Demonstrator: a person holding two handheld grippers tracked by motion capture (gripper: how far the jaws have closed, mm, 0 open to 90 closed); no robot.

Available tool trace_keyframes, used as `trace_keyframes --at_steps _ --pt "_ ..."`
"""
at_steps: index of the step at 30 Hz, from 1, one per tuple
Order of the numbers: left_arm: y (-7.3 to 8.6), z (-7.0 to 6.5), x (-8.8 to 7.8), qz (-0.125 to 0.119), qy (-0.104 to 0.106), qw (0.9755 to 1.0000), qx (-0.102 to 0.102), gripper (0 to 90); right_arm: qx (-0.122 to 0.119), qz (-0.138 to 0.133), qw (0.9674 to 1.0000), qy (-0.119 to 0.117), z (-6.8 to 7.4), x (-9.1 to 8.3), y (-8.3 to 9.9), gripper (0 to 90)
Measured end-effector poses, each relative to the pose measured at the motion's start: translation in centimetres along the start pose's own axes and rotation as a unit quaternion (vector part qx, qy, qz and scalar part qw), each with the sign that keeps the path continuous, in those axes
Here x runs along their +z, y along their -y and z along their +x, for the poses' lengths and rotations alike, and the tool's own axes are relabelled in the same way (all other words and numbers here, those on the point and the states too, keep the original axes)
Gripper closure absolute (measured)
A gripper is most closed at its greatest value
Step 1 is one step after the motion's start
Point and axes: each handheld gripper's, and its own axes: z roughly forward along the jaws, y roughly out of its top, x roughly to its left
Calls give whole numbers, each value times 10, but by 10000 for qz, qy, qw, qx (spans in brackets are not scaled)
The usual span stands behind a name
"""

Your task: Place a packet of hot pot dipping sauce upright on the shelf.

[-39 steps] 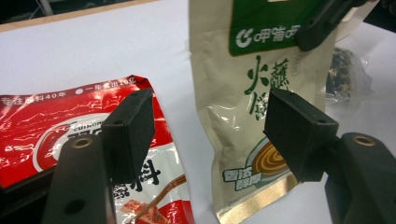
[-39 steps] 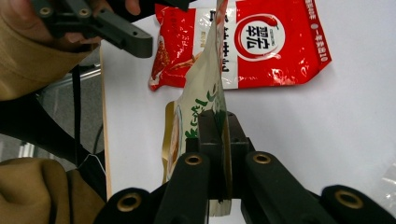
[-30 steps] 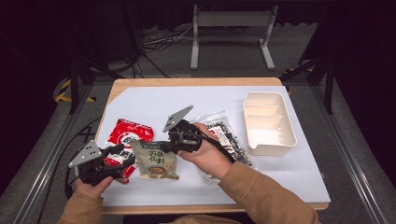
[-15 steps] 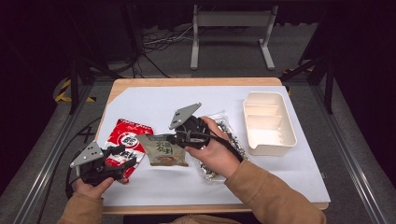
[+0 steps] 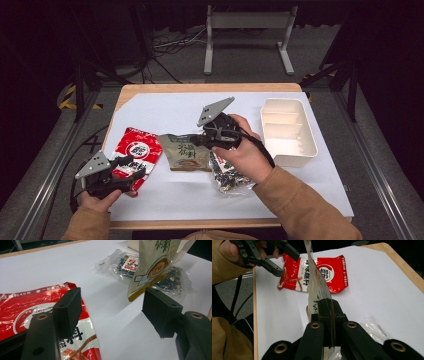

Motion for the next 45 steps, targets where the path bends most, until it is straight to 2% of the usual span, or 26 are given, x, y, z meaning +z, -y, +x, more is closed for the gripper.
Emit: trace_keyframes --at_steps 7,18,27,33,39,45 --pt "0 0 0 13 -17 10000 -6 324 -80 -54 9999 87 -11 -19 5 900" --pt "4 0 -4 29 -72 9999 -114 324 38 -183 9995 270 -31 -55 16 900" --pt "4 0 -4 44 -110 9998 -130 323 -5 -162 9989 445 -47 -75 23 900" --pt "5 1 -3 60 -119 9998 -128 322 34 -273 9978 610 -60 -93 30 900" --pt "5 1 -3 57 -132 9998 -156 322 84 -289 9967 751 -70 -104 36 900" --pt "5 2 -1 93 -137 9998 -117 322 124 -291 9950 948 -88 -119 44 900"
